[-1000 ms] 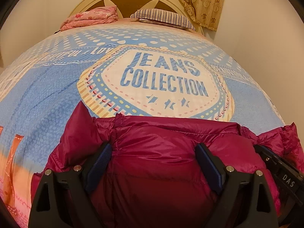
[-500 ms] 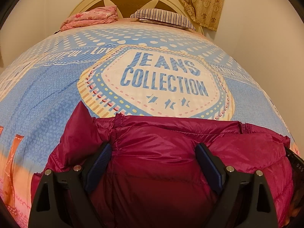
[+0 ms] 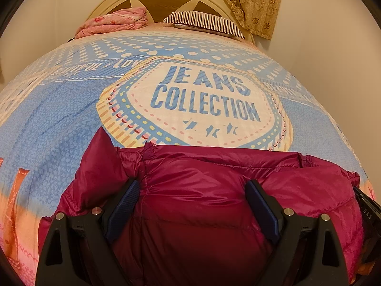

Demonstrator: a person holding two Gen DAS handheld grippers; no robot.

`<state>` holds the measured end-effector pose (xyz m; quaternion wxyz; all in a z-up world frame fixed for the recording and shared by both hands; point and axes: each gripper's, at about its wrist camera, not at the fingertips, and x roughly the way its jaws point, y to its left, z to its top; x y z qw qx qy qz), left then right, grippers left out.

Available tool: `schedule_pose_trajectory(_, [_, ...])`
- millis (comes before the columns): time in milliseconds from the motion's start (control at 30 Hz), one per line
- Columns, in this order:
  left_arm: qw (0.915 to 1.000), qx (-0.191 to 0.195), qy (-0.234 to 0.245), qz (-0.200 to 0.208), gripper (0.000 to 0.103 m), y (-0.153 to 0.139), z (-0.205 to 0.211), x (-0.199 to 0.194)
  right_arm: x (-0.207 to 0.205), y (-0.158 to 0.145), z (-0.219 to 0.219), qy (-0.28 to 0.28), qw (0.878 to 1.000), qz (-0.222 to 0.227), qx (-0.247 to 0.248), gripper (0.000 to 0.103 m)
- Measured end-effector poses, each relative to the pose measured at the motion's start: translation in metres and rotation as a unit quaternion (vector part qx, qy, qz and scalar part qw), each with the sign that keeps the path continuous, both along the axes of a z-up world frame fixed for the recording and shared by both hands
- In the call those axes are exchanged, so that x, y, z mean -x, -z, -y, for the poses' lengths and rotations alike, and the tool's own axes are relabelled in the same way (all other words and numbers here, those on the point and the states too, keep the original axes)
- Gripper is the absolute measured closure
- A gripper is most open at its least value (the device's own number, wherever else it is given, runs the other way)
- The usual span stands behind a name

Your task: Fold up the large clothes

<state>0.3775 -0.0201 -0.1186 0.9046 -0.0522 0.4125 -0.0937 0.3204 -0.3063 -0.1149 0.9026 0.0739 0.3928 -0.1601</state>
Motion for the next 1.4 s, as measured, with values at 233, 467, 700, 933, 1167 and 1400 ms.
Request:
schedule_pose_trajectory(233, [0.9993, -0.01, 0.031, -0.016, 0.012, -0.016, -0.011, 0.016, 0.0, -0.001, 0.0, 0.001, 1.0, -0.002, 0.003, 0.069])
schedule_pose_trajectory(467, [0.9995, 0.024, -0.014, 0.012, 0.012, -0.052, -0.102, 0.08, 0.0, -0.005, -0.003, 0.002, 1.0, -0.014, 0.011, 0.068])
schedule_pose_trajectory(700, [0.9939, 0.092, -0.061, -0.002, 0.012, -0.032, -0.149, 0.133, 0.054, -0.067, -0.062, -0.061, 0.995, 0.08, 0.026, 0.068])
schedule_pose_trajectory(933, [0.9879, 0.147, -0.05, -0.005, 0.012, -0.018, -0.114, 0.163, 0.068, -0.051, -0.138, -0.134, 0.986, 0.05, -0.082, 0.078])
schedule_pose_trajectory(1167, [0.991, 0.13, -0.033, -0.006, 0.012, -0.007, -0.085, 0.16, 0.06, 0.005, -0.131, -0.11, 0.987, 0.03, -0.112, 0.085])
schedule_pose_trajectory(1400, [0.9698, 0.242, -0.032, -0.002, 0.024, -0.005, -0.07, 0.162, 0.057, 0.008, -0.132, -0.115, 0.987, 0.025, -0.109, 0.085])
